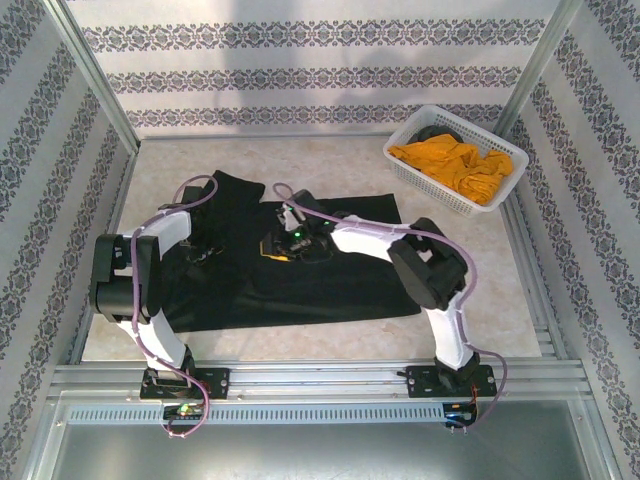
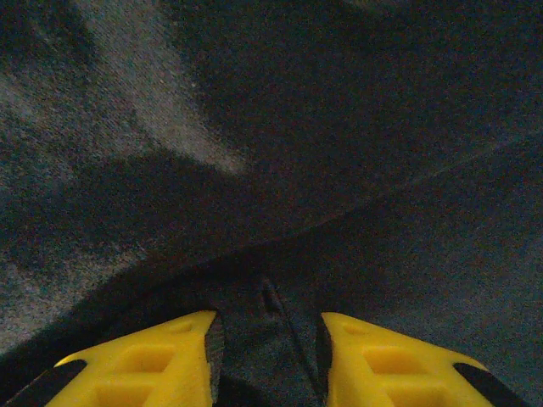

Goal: Fold and stack the t-shirts

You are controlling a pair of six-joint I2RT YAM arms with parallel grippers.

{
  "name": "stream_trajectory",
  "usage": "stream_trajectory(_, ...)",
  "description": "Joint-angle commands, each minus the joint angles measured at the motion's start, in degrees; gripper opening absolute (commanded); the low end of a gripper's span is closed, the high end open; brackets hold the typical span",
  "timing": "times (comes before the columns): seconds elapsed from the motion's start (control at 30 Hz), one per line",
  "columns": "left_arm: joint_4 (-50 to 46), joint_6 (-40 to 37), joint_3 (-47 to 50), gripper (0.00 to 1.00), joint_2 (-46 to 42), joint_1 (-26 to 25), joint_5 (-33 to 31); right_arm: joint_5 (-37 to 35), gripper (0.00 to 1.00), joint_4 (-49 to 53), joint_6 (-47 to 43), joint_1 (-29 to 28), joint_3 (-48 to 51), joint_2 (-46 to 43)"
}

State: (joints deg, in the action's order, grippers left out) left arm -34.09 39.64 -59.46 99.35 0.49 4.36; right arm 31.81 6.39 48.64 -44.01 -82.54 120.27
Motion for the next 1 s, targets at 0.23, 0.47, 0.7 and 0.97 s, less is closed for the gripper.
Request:
stream_trajectory(0.23,-1.8,-0.3,0.6,0.4,-5.3,0.2,-0.8,-2.4,0.32,9.7,-4.0,-4.3,-13.1,10.3)
stream_trajectory(0.47,-2.4,1.7,2.6,0.4,-9.8,0.2,-1.2,-3.9,0.32,12.4,-5.0,-4.4,-16.4,12.2)
stream_trajectory(0.7,-2.2,3.9,6.3,0.4,-12.8,0.1,-1.7,-2.6,0.26,13.2,-4.8,-4.3,-19.9,14.8)
stream_trajectory(0.97,-3.4,4.3,6.5,0.4,-14.6,0.2,-3.8,-2.6,0.07,13.3,-5.0,-3.9,-20.2,14.6)
